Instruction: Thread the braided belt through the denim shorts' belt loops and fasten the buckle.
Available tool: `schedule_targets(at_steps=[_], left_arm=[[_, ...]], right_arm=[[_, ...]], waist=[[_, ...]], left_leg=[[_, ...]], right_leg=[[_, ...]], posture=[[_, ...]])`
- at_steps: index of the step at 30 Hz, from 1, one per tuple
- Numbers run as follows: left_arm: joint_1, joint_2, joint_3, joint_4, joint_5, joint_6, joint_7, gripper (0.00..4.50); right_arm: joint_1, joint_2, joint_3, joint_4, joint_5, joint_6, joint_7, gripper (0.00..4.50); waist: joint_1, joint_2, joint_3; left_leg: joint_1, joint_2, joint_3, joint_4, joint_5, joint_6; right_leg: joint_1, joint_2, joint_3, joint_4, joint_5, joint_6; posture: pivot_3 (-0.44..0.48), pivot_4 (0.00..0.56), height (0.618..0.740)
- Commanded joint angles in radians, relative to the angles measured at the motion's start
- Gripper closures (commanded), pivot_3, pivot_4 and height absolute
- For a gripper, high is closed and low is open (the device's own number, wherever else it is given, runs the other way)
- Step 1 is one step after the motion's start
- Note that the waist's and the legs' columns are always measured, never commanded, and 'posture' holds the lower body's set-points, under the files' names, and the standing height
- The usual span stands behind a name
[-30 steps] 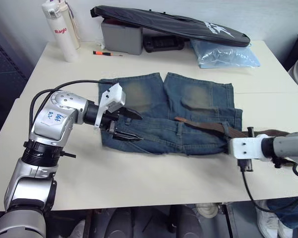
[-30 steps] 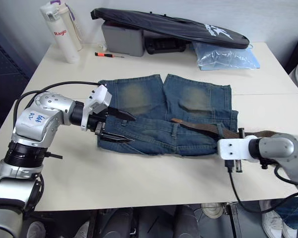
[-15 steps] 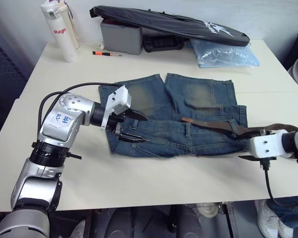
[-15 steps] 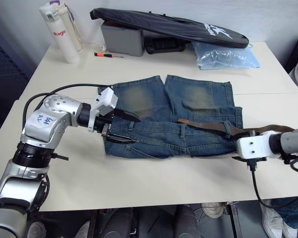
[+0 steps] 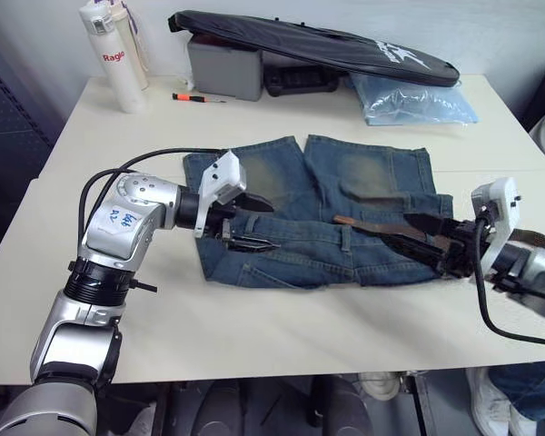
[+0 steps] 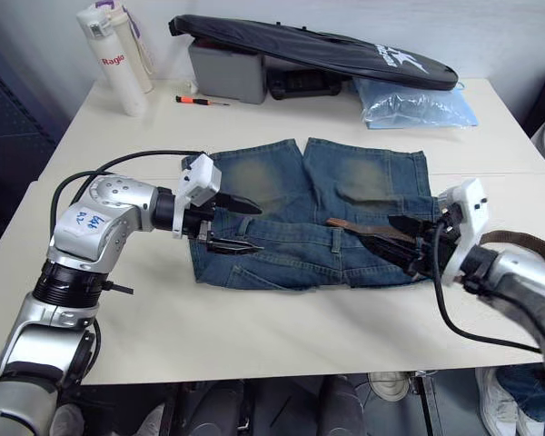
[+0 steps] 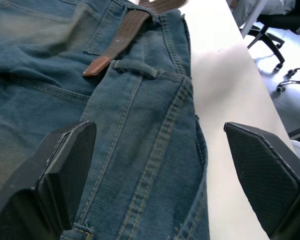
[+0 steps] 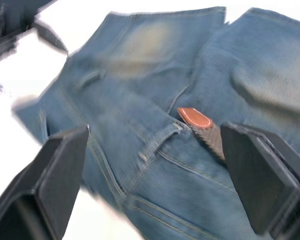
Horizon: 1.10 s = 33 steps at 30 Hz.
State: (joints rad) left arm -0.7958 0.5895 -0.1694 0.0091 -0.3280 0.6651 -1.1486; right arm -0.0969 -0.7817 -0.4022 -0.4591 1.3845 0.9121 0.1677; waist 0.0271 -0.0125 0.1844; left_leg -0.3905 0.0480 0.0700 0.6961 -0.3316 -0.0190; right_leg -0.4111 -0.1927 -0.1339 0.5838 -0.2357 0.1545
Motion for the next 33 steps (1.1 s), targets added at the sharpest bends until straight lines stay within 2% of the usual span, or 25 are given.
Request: schedule_targets(at_steps=[1, 5, 11, 19, 33], left_arm=[[-0.003, 0.001, 0.030, -0.041, -0.022, 0.003, 0.022, 0.00], [-0.020, -0.002, 0.031, -0.007, 0.007, 0.014, 0.082, 0.00], [-0.024, 0.009, 0.026, 0.010, 0.020, 0.005, 0.113, 0.00], [-0.026, 0.018, 0.028, -0.002, 0.020, 0.007, 0.130, 0.00], [-0.029, 0.033, 0.023, -0.010, 0.016, 0.017, 0.140, 0.00]], right_arm=[[0.024, 0.078, 0.017, 0.016, 0.346, -0.069, -0.396, 0.07], [0.065, 0.155, 0.059, 0.038, 0.563, -0.180, -0.641, 0.07], [-0.001, 0.263, 0.099, 0.073, 0.588, -0.261, -0.743, 0.07], [-0.077, 0.324, 0.140, 0.169, 0.509, -0.280, -0.747, 0.07], [-0.134, 0.449, 0.110, 0.317, 0.361, -0.336, -0.678, 0.07]], waist=[[-0.002, 0.000, 0.000], [-0.002, 0.000, 0.000], [-0.004, 0.000, 0.000], [-0.004, 0.000, 0.000], [-0.006, 0.000, 0.000]], left_leg=[[0.000, 0.000, 0.000, 0.000, 0.000, 0.000], [0.000, 0.000, 0.001, 0.000, 0.000, 0.000], [0.000, 0.000, 0.002, -0.001, 0.000, 0.000], [0.000, 0.001, 0.002, -0.002, 0.000, 0.000], [0.000, 0.002, 0.003, -0.002, 0.000, 0.000]], right_leg=[[0.000, 0.000, 0.000, 0.000, 0.000, 0.000], [-0.001, 0.000, 0.001, 0.000, 0.000, 0.000], [-0.002, 0.001, 0.002, 0.000, 0.000, 0.000], [-0.003, 0.002, 0.003, 0.000, 0.000, 0.000], [-0.003, 0.003, 0.004, 0.000, 0.000, 0.000]], posture=[[0.000, 0.150, 0.740], [0.000, 0.150, 0.740], [0.000, 0.150, 0.740], [0.000, 0.150, 0.740], [0.000, 0.150, 0.740]])
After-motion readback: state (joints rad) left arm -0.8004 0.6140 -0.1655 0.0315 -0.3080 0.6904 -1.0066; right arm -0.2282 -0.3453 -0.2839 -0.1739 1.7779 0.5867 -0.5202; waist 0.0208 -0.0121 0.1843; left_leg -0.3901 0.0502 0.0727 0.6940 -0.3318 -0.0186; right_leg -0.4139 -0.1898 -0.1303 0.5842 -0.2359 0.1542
